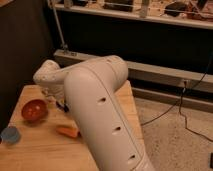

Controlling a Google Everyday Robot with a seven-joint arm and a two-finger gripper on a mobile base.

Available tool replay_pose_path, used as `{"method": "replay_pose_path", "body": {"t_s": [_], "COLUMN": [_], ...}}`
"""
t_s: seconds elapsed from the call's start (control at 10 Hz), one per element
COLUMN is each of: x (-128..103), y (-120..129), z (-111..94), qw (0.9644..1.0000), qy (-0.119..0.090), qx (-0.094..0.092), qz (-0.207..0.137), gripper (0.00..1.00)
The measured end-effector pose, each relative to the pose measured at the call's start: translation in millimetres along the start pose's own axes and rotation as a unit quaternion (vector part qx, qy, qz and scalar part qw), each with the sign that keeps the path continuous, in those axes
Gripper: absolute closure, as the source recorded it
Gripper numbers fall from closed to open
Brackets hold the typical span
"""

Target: Place the eraser on the white sponge

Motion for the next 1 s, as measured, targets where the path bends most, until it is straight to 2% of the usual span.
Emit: {"method": "replay_pose_path", "body": {"t_s": [0.1, 0.2, 0.3, 0.5, 0.7, 0.9, 1.0], "x": [-2, -4, -7, -8, -6, -7, -9], "y": [1, 3, 4, 3, 1, 0, 1], "z": [2, 4, 6, 9, 12, 14, 16], "qw": [1.0, 1.0, 0.9999, 0.9998, 0.9998, 0.9998, 0.9998], "qy": [0.0, -0.002, -0.003, 0.0, 0.007, 0.009, 0.01], "qx": [-0.002, -0.006, -0.007, -0.008, -0.005, -0.004, -0.004], "qz": [-0.001, -0.006, -0.012, -0.017, -0.017, -0.017, -0.018], "gripper": [0.99, 0.93, 0.81, 0.63, 0.4, 0.25, 0.23]}}
